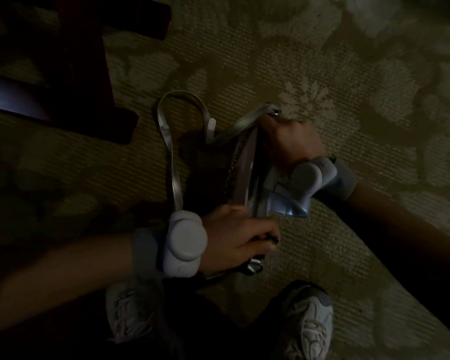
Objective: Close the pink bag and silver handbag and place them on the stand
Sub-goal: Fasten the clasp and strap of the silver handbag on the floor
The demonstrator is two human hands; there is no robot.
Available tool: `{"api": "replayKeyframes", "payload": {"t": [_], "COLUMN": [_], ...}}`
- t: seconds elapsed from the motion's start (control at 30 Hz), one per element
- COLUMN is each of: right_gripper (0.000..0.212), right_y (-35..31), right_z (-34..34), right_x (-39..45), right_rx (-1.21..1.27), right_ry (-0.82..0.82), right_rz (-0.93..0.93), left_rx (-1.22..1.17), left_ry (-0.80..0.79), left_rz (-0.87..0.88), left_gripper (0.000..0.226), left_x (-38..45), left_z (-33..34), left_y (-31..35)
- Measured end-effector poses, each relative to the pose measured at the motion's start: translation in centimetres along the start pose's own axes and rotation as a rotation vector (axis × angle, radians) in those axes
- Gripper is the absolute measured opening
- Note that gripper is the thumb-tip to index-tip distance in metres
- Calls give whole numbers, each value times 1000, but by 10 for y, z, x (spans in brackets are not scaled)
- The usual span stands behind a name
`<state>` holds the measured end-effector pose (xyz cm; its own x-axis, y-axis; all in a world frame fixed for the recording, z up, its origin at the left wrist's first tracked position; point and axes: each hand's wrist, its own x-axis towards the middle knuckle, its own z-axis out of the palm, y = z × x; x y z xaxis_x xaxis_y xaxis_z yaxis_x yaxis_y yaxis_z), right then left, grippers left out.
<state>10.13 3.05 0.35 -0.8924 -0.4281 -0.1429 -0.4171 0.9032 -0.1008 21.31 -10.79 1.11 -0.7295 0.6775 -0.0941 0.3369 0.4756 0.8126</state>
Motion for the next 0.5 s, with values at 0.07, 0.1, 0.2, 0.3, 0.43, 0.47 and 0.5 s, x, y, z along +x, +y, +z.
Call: {"api": "replayKeyframes", "payload": {"t": [0.07, 0.1, 0.2, 0.3, 0.43, 0.47, 0.5], "right_gripper": [35, 35, 35, 27, 28, 29, 28], "right_y": [2, 3, 2, 3, 8, 8, 9], "right_z": [-2, -3, -5, -7, -15, -18, -22], "right_x": [4, 4, 5, 3, -1, -2, -1], "right_rx": [9, 10, 48, 178, 139, 132, 157], "right_ry": [-1, -8, -21, 1, -43, -63, -81], "right_rz": [17, 16, -30, -67, -28, -5, 25], "left_rx": [19, 34, 82, 194, 392, 425, 462], "left_ry": [-6, -20, -56, -92, -44, -19, -3], "left_rz": [11, 11, 31, 85, 210, 208, 181], "left_gripper": [34, 36, 38, 28, 25, 26, 26], "left_x": [5, 6, 7, 8, 16, 18, 20], "left_z": [-3, -3, -3, -10, -14, -17, -21], "left_y": [2, 2, -4, -4, -17, -21, -25]}}
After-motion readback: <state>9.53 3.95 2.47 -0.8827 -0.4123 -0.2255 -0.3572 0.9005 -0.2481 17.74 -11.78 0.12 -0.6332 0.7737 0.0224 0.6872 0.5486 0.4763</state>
